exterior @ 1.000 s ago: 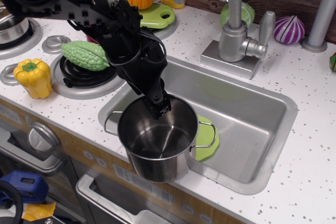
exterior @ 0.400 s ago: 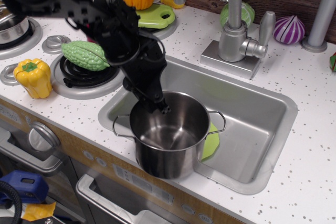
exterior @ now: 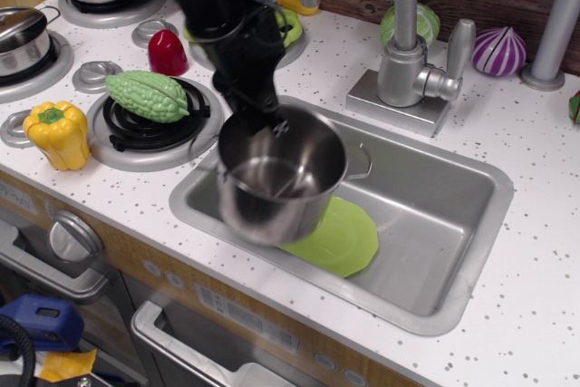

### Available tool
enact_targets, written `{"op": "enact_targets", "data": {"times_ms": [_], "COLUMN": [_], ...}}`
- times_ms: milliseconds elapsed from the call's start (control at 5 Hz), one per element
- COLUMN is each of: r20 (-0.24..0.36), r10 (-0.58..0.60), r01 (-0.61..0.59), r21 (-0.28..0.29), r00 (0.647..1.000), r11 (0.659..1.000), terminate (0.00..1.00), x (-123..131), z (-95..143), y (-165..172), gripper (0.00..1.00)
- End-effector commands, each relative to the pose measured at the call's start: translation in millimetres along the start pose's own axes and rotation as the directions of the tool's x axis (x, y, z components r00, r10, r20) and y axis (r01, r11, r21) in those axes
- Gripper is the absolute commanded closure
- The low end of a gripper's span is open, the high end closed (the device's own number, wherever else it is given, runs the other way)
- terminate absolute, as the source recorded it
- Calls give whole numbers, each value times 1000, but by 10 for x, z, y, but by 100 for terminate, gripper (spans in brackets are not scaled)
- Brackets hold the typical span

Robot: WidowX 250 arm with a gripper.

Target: Put pot in sink

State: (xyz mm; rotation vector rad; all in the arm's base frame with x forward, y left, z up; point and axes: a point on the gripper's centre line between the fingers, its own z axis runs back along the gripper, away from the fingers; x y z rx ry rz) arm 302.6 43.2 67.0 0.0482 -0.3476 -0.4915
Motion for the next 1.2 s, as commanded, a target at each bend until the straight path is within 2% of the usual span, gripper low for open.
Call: {"op": "enact_targets", "data": {"times_ms": [0, 200, 400, 600, 800, 1000], "r20": [113, 145, 145, 190, 201, 201], "r10": [-50, -7, 25, 104, 242, 242], "r01": [41, 0, -31, -100, -240, -240], "r21": [81, 50, 42, -32, -34, -34], "r00": [992, 989, 989, 976, 949, 949], "r11": [996, 999, 999, 995, 970, 970], "terminate": [0, 0, 0, 0, 0, 100], "x": [291, 366, 338, 318, 319, 319], "z": [-237, -412, -405, -486, -474, -474], "y": [396, 344, 225, 167, 69, 69], "gripper": [100, 100, 100, 0, 0, 0]}}
